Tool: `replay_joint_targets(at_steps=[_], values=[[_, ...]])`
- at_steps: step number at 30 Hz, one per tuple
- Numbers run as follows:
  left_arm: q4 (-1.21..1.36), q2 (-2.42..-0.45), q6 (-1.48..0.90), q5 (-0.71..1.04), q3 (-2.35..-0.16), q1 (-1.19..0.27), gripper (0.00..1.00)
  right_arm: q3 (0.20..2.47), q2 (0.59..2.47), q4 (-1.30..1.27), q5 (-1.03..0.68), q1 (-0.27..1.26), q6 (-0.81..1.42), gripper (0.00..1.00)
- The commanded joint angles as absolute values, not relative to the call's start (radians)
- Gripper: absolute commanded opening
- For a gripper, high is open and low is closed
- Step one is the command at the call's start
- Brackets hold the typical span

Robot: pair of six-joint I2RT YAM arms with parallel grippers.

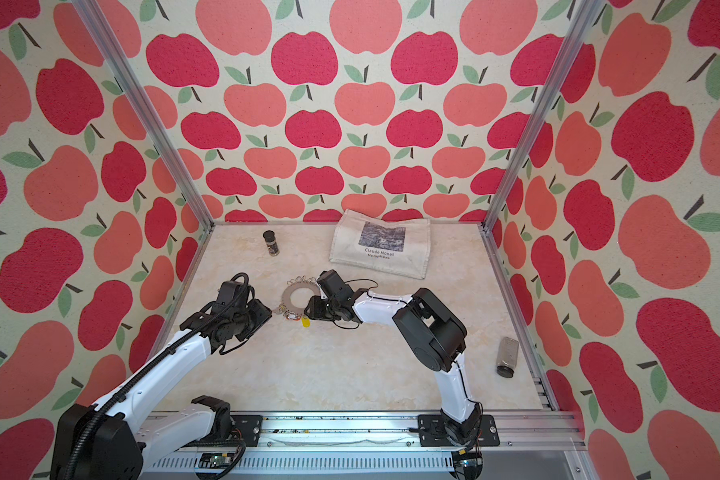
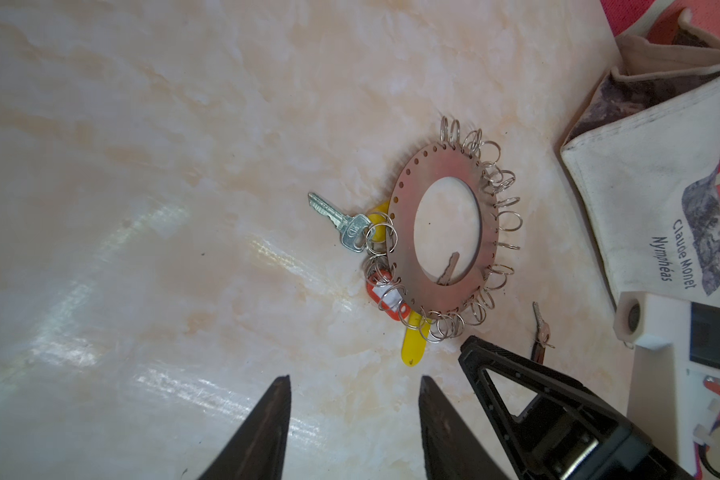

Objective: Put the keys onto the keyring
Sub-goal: 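Lower the right gripper onto the plate edge near the yellow tag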

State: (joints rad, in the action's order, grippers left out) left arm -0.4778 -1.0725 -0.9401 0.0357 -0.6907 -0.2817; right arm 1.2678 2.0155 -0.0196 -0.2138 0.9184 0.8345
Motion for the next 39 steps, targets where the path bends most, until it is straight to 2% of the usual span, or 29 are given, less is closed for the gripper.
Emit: replay_joint_targets(at_steps=[1,26,39], values=[[-0.481,-1.06,-0.922,0.041,-0.679,-0.277,0.52,1.303,2.033,0.038,-0.181,0.92,0.805,0.42],[-0.472,-1.071,-0.923,0.045,-0.683,-0.276,0.52,1.385,2.103,0.123,-0.188,0.916,0.76,0.38],[-0.469,-1.063,-0.927,0.043,-0.675,-0.271,0.51,1.329,2.101,0.061,-0.202,0.912,0.825,0.28]])
